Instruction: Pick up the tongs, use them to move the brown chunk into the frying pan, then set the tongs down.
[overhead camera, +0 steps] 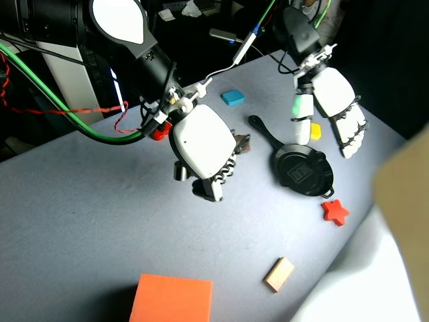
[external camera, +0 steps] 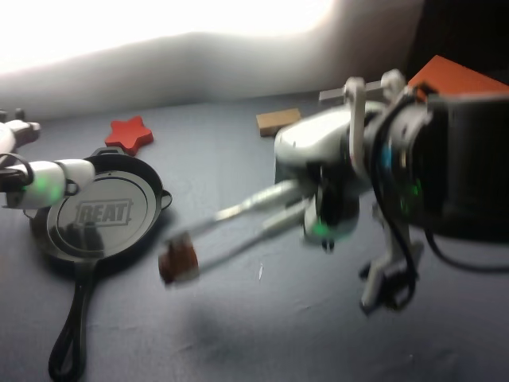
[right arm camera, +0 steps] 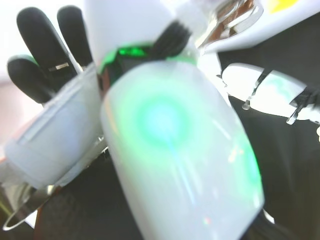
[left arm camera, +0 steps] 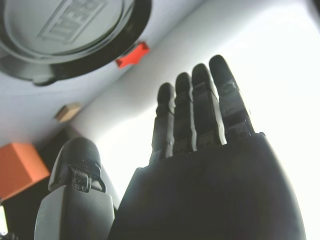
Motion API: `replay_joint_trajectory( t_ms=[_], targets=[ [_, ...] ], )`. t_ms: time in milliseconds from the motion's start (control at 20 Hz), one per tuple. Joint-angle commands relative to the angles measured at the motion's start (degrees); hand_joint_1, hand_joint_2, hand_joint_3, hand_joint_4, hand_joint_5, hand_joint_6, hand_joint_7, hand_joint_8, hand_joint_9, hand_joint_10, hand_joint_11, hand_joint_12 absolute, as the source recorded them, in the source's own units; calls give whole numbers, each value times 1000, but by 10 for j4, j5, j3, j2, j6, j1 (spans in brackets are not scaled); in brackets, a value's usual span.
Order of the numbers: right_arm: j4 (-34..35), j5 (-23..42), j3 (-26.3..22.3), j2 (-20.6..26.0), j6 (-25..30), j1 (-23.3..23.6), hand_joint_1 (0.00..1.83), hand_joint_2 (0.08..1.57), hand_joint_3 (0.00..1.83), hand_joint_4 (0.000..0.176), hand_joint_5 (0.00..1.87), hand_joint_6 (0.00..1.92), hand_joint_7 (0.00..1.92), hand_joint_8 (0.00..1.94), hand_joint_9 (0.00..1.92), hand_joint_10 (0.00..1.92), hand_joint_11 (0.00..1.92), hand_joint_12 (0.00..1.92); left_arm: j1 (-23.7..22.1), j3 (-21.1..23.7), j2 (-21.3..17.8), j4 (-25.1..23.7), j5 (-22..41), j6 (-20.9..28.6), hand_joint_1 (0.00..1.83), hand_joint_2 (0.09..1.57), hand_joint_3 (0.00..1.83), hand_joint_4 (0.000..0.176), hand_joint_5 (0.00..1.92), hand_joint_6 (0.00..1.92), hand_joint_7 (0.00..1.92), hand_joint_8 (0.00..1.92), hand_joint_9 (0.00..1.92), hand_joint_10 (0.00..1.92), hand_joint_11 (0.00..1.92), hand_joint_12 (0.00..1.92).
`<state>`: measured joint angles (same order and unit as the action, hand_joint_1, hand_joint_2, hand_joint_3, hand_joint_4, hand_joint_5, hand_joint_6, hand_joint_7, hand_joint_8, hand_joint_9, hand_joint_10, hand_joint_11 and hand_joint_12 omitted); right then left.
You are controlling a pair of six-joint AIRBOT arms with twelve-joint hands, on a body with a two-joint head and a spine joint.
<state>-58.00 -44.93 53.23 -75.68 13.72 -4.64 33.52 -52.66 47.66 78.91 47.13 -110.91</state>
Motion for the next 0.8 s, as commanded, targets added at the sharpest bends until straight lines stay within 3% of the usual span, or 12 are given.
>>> replay_joint_trajectory(
  t_ms=[0, 250, 450, 550, 600, 650, 750],
  targets=[
    [-34, 27, 8, 0, 5, 12, 1212, 1144, 1, 0, 931, 1179, 944, 953, 1007, 568, 585, 1502, 1, -11, -7, -30, 37, -1, 0, 1217, 0, 0, 192, 5, 210, 6, 186, 10, 0, 604],
    [-34, 54, 76, -33, -5, 15, 1206, 1155, 0, 0, 911, 1207, 925, 985, 991, 565, 557, 1536, 25, -48, -11, -20, -2, 14, 0, 1226, 1, 0, 209, 11, 214, 4, 188, 6, 0, 578],
    [-34, 86, 141, -72, -11, 14, 1205, 1155, 0, 0, 907, 1216, 932, 971, 1003, 550, 578, 1511, 47, -55, -19, -20, -1, 25, 0, 1216, 0, 0, 182, 1, 205, 0, 182, 2, 0, 571],
    [-34, 93, 173, -93, -11, 13, 1193, 1176, 0, 0, 876, 1252, 884, 1056, 965, 618, 552, 1572, 51, -58, -21, -20, -1, 25, 0, 1224, 0, 0, 186, 2, 197, 0, 174, 2, 0, 544],
    [-34, 97, 189, -103, -10, 12, 1123, 1204, 2, 0, 821, 1248, 941, 634, 951, 609, 533, 1551, 52, -59, -23, -20, -1, 25, 0, 1221, 0, 0, 182, 0, 196, 0, 176, 2, 0, 562],
    [-33, 103, 205, -113, -10, 11, 1114, 1202, 1, 0, 826, 1222, 1034, 363, 960, 564, 527, 1518, 53, -60, -24, -20, -1, 25, 0, 1223, 0, 0, 187, 2, 200, 2, 178, 3, 0, 568],
    [-33, 117, 232, -132, -11, 10, 1119, 1190, 1, 0, 847, 1186, 1142, 119, 996, 476, 535, 1488, 55, -62, -26, -20, -1, 25, 0, 1221, 0, 0, 197, 4, 205, 1, 180, 2, 0, 593]
  ],
)
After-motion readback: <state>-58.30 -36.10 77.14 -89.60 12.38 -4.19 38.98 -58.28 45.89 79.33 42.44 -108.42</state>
